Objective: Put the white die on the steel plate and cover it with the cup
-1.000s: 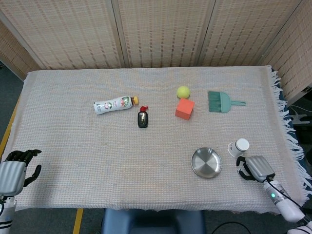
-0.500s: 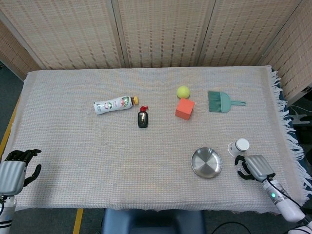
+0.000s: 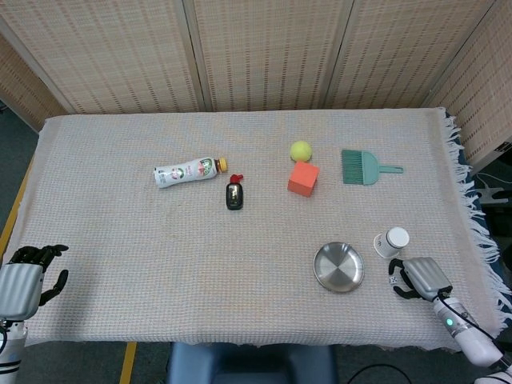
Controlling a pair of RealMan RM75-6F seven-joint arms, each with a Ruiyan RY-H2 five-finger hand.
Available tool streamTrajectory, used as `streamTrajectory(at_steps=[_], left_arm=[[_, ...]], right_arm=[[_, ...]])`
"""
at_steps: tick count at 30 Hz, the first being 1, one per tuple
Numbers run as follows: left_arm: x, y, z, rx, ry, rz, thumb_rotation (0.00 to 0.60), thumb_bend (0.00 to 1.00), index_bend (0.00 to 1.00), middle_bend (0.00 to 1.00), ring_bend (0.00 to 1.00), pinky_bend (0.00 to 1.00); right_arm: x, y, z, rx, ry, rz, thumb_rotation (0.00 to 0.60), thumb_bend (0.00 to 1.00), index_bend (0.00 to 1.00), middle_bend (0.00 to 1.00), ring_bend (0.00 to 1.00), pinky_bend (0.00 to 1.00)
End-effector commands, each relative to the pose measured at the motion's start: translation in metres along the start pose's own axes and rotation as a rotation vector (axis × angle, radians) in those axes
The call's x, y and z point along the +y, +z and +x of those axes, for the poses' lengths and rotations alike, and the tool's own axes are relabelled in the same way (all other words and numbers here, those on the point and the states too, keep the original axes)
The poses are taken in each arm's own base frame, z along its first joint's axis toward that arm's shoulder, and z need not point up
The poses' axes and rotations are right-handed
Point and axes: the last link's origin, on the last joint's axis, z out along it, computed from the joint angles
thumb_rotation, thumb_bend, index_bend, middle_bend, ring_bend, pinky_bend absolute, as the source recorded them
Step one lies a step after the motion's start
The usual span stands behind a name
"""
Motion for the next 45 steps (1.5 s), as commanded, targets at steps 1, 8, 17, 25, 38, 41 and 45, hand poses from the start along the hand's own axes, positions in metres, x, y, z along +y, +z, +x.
streamTrajectory(at_steps=[1,8,17,25,38,41,45], left_arm=[[0.0,0.0,0.0,0.001,-0.001,0.0,0.6,0.37,0.33,0.4,0.41,0.3],[0.001,0.0,0.0,-0.001,-0.003,-0.001,0.6,0.37,0.33,0.41,0.41,0.3],[0.0,-0.002,0.001,-0.004,0.0,-0.001,0.6,0.37,0.33,0.41,0.41,0.3],[0.0,-0.002,0.001,-0.003,0.003,-0.002,0.6,0.37,0.33,0.41,0.42,0.3],[0.001,-0.002,0.0,-0.008,0.004,-0.003,0.6,0.37,0.33,0.41,0.42,0.3],[0.001,-0.002,-0.001,-0.013,0.001,-0.003,0.6,0.37,0.33,0.41,0.42,0.3],[0.001,-0.002,-0.001,-0.014,0.007,-0.003,0.6,0.37,0.33,0.41,0.42,0.3]], right_arm=[[-0.001,0.002,-0.001,0.004,0.003,0.001,0.6,0.17,0.45,0.83,0.72,0.99],[-0.001,0.005,-0.003,0.01,0.005,0.003,0.6,0.17,0.45,0.83,0.72,0.99],[-0.001,0.006,-0.005,0.007,0.005,0.009,0.6,0.17,0.47,0.84,0.73,0.99],[-0.001,0.006,-0.006,0.008,-0.001,0.006,0.6,0.29,0.51,0.84,0.74,1.0],[-0.013,0.009,0.006,0.074,0.032,0.064,0.6,0.4,0.57,0.85,0.74,1.0],[-0.026,0.013,0.018,0.121,0.04,0.113,0.6,0.4,0.57,0.85,0.74,1.0],[-0.044,0.022,0.033,0.158,0.043,0.166,0.6,0.4,0.57,0.85,0.74,1.0]])
